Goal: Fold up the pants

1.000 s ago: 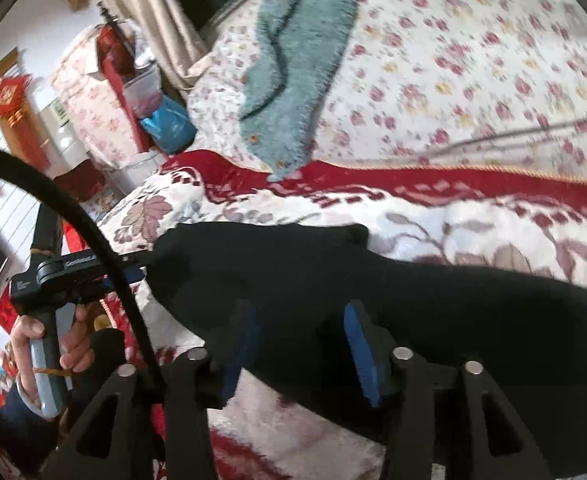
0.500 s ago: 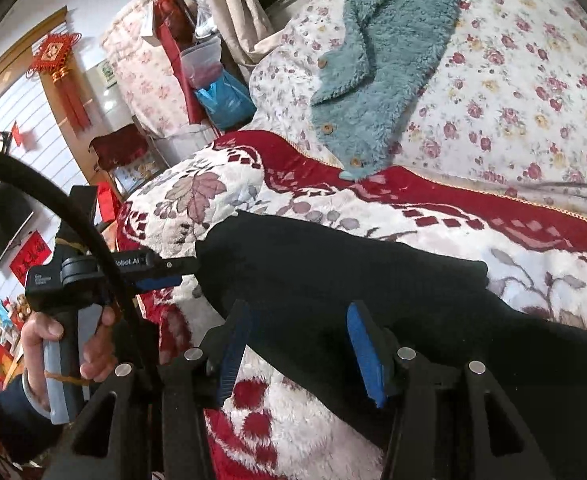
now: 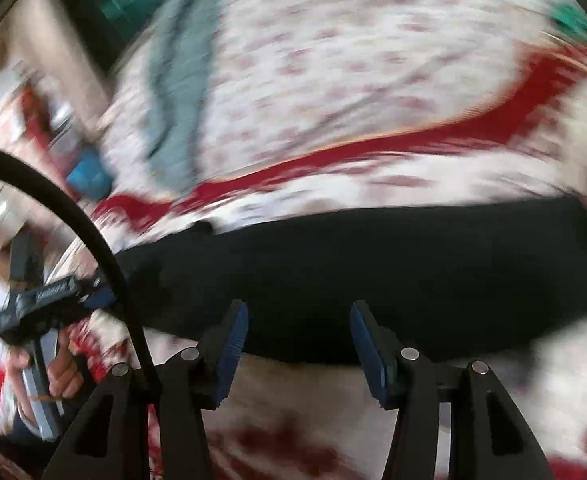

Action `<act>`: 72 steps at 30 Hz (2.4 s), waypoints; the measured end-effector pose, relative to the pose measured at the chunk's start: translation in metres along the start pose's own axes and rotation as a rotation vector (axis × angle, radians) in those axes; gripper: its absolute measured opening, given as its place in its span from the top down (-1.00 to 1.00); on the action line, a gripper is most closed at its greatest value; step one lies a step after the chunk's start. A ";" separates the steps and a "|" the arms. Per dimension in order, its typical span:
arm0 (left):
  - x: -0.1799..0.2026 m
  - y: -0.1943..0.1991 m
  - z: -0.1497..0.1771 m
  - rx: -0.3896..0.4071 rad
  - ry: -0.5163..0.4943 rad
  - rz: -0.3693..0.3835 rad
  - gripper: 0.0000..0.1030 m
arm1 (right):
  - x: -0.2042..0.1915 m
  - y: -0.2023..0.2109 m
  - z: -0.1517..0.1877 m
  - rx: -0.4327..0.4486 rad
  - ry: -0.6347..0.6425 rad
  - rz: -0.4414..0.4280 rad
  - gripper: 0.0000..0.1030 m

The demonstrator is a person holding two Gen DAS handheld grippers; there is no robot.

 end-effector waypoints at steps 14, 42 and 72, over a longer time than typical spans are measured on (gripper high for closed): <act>0.166 -0.029 -0.006 -0.087 -0.315 0.188 -0.02 | 0.097 0.085 -0.006 0.199 -0.342 0.040 -0.15; 0.364 -0.138 0.014 -0.322 -1.077 0.428 -0.24 | 0.133 0.075 -0.013 0.327 -0.462 -0.112 -0.16; 0.328 -0.017 -0.042 -0.014 -1.021 0.573 0.75 | 0.022 0.088 -0.070 0.401 -0.214 -0.390 0.81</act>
Point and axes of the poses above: each gripper's, at about its wrist camera, not at the fingertips, and y roughly against the way its jaws point, x to its right, z to its underside, the point moved 5 cm from there along -y, roughly the way its jaws point, and after that the axes turned 15 degrees about -z, right-handed, at the moved point
